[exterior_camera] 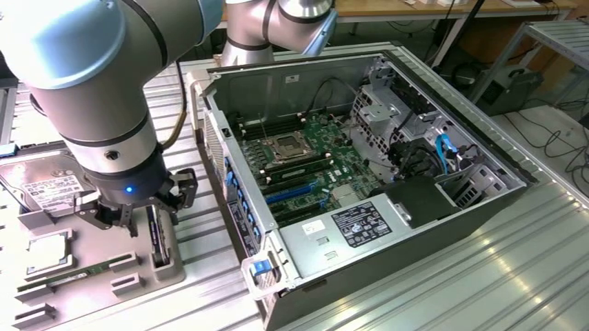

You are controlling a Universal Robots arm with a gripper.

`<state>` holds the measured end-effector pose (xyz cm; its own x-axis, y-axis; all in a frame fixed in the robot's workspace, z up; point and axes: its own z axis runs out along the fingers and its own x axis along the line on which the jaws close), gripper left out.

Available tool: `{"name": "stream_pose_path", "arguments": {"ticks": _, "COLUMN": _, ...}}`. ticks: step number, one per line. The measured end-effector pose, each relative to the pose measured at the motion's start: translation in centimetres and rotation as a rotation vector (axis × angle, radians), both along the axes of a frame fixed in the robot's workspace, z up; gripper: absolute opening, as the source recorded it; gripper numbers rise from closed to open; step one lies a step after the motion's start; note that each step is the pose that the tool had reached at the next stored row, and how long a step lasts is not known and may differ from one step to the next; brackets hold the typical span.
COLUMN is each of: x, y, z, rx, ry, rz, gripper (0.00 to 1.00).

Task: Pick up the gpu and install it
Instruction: 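Pick up the gpu and move the gpu toward the slot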

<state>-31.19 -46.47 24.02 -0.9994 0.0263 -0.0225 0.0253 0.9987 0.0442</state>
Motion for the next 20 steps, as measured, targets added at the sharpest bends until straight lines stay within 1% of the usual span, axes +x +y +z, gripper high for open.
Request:
{"name": "stream_pose_path", "arguments": {"ticks": 8, "x": -0.01, "y": 0.01, "z": -0.01, "rx": 0.0000, "ry": 0.0000, "rz": 0.000, "gripper": 0.60}}
{"name": "stream_pose_path", "arguments": {"ticks": 10, "x": -0.01, "y": 0.57, "z": -0.02, "rx": -0.0004, "ry": 0.0001, "rz": 0.000, "gripper": 0.60}}
{"name": "stream_pose_path", "arguments": {"ticks": 11, "x": -0.01, "y": 0.64, "z": -0.05, "rx": -0.0003, "ry": -0.0001, "rz": 0.000, "gripper": 0.60}}
{"name": "stream_pose_path", "arguments": {"ticks": 17, "x": -0.01, "y": 0.64, "z": -0.45, "rx": -0.0004, "ry": 0.0001, "rz": 0.000, "gripper": 0.59}}
{"name": "stream_pose_path", "arguments": {"ticks": 18, "x": -0.01, "y": 0.64, "z": -0.57, "rx": -0.0004, "ry": 0.0001, "rz": 0.000, "gripper": 0.52}}
{"name": "stream_pose_path", "arguments": {"ticks": 19, "x": -0.01, "y": 0.64, "z": -0.69, "rx": -0.0004, "ry": 0.0002, "rz": 0.000, "gripper": 0.52}}
{"name": "stream_pose_path", "arguments": {"ticks": 20, "x": -0.01, "y": 0.64, "z": -0.77, "rx": -0.0004, "ry": 0.0004, "rz": 0.000, "gripper": 0.45}}
